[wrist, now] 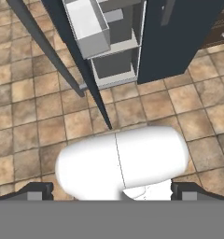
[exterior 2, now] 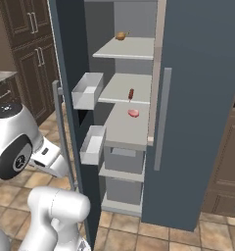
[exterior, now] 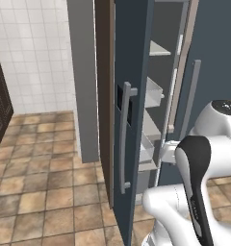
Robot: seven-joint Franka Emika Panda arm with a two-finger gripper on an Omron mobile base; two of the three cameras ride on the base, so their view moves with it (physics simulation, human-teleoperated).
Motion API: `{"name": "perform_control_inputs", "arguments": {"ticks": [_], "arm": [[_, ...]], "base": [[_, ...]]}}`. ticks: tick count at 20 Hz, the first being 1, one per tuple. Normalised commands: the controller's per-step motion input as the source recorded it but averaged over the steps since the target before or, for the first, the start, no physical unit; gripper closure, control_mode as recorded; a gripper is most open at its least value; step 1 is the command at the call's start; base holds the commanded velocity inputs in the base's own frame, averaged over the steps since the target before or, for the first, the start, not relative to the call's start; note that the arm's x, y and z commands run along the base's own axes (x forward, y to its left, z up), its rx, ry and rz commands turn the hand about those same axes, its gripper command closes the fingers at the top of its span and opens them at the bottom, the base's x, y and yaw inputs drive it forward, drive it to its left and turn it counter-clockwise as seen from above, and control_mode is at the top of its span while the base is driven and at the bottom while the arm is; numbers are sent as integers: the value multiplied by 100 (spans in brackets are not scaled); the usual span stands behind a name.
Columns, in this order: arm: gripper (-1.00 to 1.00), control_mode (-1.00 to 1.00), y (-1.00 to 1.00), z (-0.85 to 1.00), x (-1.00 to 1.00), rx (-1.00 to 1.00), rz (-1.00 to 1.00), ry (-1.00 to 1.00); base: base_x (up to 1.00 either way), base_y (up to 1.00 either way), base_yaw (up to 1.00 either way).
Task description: Store the hot dog in the freezer for long-term storage. Close the freezer door after placing the cooked food.
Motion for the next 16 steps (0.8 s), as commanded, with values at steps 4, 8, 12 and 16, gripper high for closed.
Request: {"name": "perform_control_inputs", "arguments": {"ticks": [4, 8, 12, 16], "arm": [[-100, 100, 0, 0, 0, 0, 0, 0], [-100, 100, 0, 0, 0, 0, 0, 0], [-100, -100, 5, 0, 0, 0, -2, -2], [-100, -100, 10, 0, 4, 0, -20, -17]], "base": [[0, 0, 0], [0, 0, 0], [0, 2, 0], [0, 0, 0]]}}
